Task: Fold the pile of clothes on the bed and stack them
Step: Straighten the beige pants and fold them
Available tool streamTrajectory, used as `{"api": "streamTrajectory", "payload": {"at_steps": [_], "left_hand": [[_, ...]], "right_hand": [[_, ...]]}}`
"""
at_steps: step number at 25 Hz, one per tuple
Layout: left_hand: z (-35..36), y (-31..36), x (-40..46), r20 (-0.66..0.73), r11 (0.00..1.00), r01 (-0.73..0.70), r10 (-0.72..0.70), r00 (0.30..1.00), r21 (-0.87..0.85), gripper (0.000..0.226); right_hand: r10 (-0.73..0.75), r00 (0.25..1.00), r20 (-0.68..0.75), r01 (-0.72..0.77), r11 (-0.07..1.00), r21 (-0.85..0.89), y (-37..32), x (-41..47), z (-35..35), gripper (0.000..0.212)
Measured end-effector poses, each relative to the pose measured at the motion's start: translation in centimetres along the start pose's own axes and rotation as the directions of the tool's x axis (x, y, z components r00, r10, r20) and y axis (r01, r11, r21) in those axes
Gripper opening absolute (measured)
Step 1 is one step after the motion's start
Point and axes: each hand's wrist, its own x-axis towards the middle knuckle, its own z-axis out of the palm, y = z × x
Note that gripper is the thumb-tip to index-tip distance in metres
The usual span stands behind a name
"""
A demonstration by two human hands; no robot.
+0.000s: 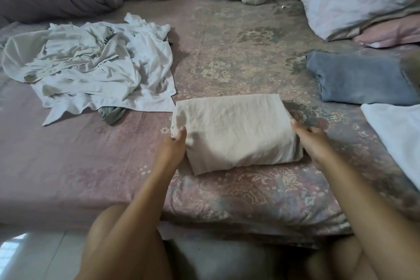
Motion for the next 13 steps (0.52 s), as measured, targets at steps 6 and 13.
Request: {"api": "streamTrajectory", "payload": {"at_steps": [6, 13], "left_hand": [[1.5, -2.1, -8.1, -0.155, 0.992, -0.121, 0.116, 0.981, -0.025, 0.037], [4.7, -4.0, -7.7, -0.176, 0.942, 0.036, -0.100, 0.979, -0.335, 0.025]], "right_hand": [[-0.135, 0.985, -0.105, 0.133, 0.991, -0.021, 3.8, -4.0, -1.1, 0.019], [-0.003, 1.000, -0.021, 0.009, 0.950, 0.311, 3.9, -4.3, 0.9, 0.012]]}}
